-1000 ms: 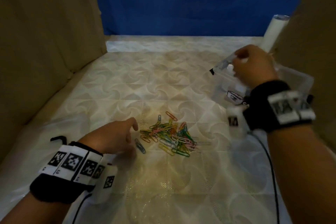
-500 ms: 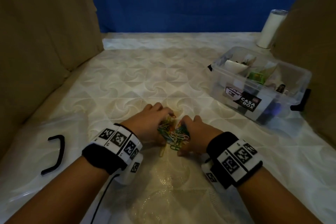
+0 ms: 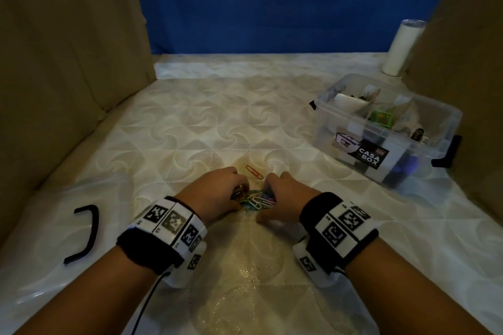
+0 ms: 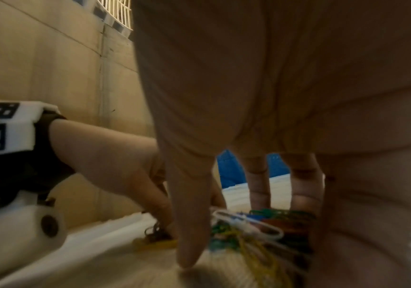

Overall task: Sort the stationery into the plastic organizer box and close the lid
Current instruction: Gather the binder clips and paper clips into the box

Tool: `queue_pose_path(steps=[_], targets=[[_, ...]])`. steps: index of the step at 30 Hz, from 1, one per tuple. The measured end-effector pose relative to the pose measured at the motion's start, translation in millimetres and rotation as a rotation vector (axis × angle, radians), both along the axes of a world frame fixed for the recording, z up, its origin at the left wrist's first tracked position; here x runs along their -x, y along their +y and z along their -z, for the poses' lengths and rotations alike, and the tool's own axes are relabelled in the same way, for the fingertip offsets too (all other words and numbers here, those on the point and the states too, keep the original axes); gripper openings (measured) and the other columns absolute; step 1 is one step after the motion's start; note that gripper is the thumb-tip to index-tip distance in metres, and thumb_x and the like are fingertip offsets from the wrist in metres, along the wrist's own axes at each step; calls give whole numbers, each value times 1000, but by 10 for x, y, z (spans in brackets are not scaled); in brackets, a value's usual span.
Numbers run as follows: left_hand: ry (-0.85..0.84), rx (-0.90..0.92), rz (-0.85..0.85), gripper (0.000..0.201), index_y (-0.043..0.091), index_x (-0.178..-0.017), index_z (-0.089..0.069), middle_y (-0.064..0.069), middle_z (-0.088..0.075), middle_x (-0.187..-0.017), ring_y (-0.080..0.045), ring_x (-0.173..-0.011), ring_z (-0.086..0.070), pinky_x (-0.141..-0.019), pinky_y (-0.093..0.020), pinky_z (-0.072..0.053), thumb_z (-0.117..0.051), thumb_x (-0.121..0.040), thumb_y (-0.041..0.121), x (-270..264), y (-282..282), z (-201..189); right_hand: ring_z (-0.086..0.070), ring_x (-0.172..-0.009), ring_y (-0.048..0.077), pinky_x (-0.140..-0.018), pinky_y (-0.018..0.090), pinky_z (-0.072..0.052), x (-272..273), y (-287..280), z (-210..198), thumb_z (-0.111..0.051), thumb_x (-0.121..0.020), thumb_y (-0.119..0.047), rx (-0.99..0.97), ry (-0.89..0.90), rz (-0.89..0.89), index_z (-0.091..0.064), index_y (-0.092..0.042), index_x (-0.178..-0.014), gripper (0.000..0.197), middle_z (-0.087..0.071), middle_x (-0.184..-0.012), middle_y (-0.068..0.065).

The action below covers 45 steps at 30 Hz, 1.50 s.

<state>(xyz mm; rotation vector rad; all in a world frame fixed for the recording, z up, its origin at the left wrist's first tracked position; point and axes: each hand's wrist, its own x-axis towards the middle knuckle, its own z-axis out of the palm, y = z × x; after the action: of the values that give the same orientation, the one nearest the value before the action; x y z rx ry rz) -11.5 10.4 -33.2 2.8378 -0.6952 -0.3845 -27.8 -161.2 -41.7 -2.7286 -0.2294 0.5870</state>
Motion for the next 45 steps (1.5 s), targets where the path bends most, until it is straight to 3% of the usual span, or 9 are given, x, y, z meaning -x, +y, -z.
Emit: queue_pose_path(steps=[2, 8, 14, 20, 26, 32, 37, 40, 45], targets=[[-19, 14, -20, 34, 26, -115, -63, 1, -58, -105, -19, -97, -57, -81, -28, -44, -69, -82, 26, 9, -5, -4, -54, -98, 26, -81, 34, -48, -24, 79, -15, -73, -76, -40, 38, -6, -32, -45, -20, -117, 54, -41, -113, 5], [-67, 8, -69, 32, 31, -115, -68, 2, -69, -109, -17, -99, -62, -82, -25, -44, -66, -83, 23, -16, 93, 10, -51, -90, 19, -74, 25, -36, -115, 28, -21, -63, -85, -15, -33, -79, -18, -56, -20, -94, 12, -56, -104, 5], [-78, 57, -103, 28, 29, -111, -71, 6, -72, -106, -12, -95, -64, -78, -19, -43, -65, -85, 22, -9, 161, -27, -56, -109, 20, -80, 18, -34, -85, -208, -72, -67, -85, -18, -96, -101, 49, -68, -14, -111, 27, -61, -118, 4], [-71, 159, -126, 26, 29, -109, -72, 9, -73, -105, -5, -89, -62, -75, -16, -40, -69, -83, 27, -2, 194, -100, -61, -74, 11, -76, 23, -50, 80, -522, -144, -66, -85, -15, -237, -118, 124, -74, -18, -102, 19, -71, -95, 2], [-91, 190, -147, 32, 28, -113, -70, 8, -72, -108, -1, -87, -59, -74, -14, -37, -72, -81, 28, -23, 201, -167, -62, -61, 15, -77, 38, -59, -74, -848, -691, -64, -86, -1, -489, -298, 323, -73, -9, -103, 21, -67, -69, 4], [-82, 184, -156, 29, 29, -110, -72, 9, -72, -106, -2, -85, -59, -76, -15, -41, -72, -81, 29, 13, 267, -154, -66, -73, 21, -73, 27, -49, -432, -1090, -1332, -62, -89, -7, -249, -496, 464, -71, -11, -109, 22, -71, -90, 9], [-80, 165, -140, 29, 29, -111, -71, 10, -71, -108, -2, -91, -60, -76, -13, -41, -70, -82, 31, 43, 291, -160, -62, -102, 35, -89, 41, -52, -1076, -1064, -1328, -67, -83, -30, 182, -327, 415, -64, -3, -111, 39, -65, -113, 19], [-72, 169, -150, 30, 28, -112, -71, 9, -71, -109, -3, -91, -61, -79, -14, -42, -70, -82, 30, 63, 290, -174, -62, -94, 40, -85, 55, -50, -1528, -1134, -1069, -65, -62, -57, 361, -275, 356, -60, -11, -95, 57, -63, -102, 17], [-58, 217, -189, 30, 27, -110, -72, 8, -72, -106, 2, -86, -58, -78, -12, -42, -72, -80, 27, 72, 302, -165, -62, -77, 35, -77, 55, -52, -1673, -1069, -1013, -56, -65, -68, 460, -225, 315, -44, -17, -66, 52, -58, -76, 9]])
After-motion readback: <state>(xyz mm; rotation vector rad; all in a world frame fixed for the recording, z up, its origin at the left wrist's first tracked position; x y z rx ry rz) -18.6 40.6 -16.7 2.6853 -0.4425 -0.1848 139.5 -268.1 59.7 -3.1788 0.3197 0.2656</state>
